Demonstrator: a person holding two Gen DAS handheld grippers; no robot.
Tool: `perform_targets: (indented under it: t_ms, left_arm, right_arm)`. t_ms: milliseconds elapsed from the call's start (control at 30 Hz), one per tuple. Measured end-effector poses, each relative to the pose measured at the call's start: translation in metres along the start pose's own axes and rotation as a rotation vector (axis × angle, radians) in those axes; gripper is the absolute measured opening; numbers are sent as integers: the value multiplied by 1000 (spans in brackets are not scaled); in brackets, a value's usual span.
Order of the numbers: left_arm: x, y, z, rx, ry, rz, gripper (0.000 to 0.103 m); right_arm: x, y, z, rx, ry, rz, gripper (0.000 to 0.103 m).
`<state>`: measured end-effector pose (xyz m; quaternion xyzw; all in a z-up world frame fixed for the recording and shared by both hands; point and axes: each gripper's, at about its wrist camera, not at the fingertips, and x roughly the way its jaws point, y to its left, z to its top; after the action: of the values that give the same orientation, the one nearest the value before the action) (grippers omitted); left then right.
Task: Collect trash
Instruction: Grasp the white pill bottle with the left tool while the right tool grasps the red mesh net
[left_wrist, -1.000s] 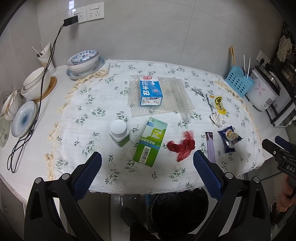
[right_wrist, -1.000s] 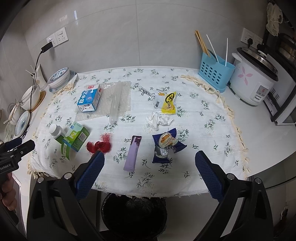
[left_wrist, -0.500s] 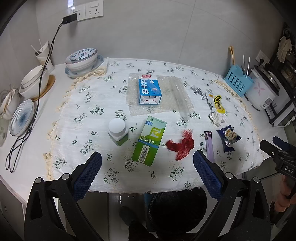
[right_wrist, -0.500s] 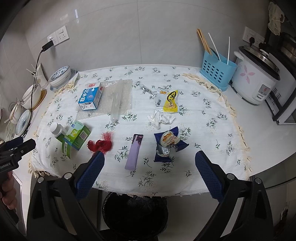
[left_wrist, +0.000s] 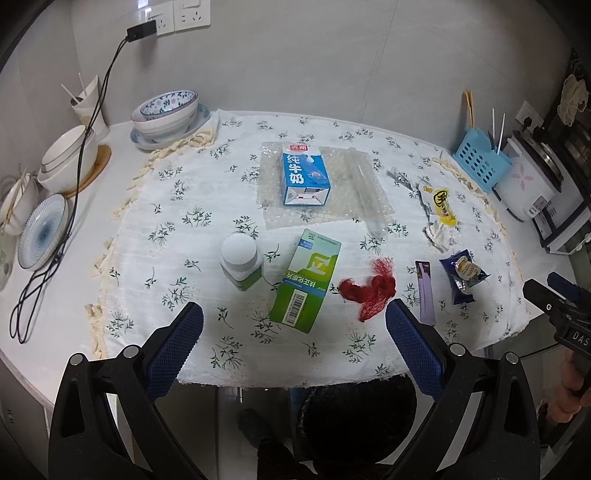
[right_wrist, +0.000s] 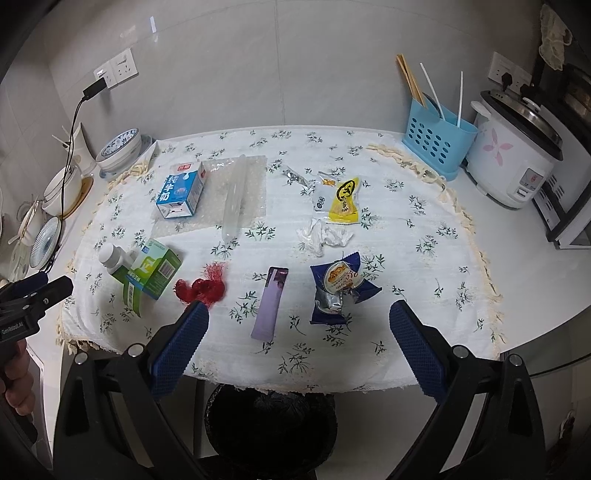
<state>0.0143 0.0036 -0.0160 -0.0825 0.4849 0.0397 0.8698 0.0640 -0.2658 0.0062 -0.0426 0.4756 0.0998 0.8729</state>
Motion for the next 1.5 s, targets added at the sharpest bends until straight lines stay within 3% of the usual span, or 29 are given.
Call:
perform_targets:
  t_ms: [433, 800, 1100, 1500]
  left_arm:
    - [61, 65, 20, -48, 57, 42, 97]
    - [124, 83, 21, 25, 116, 45, 95]
    - [154, 77, 23, 76, 147, -6, 89]
    - [164, 66, 27, 107, 161, -45, 65]
  right_arm:
    - [73, 66, 14, -65, 126, 59, 94]
    - [140, 103, 8, -80, 236, 51, 90]
    - [172, 119, 0, -55, 307, 62, 75]
    - [186, 124, 5, -2, 330, 77, 53]
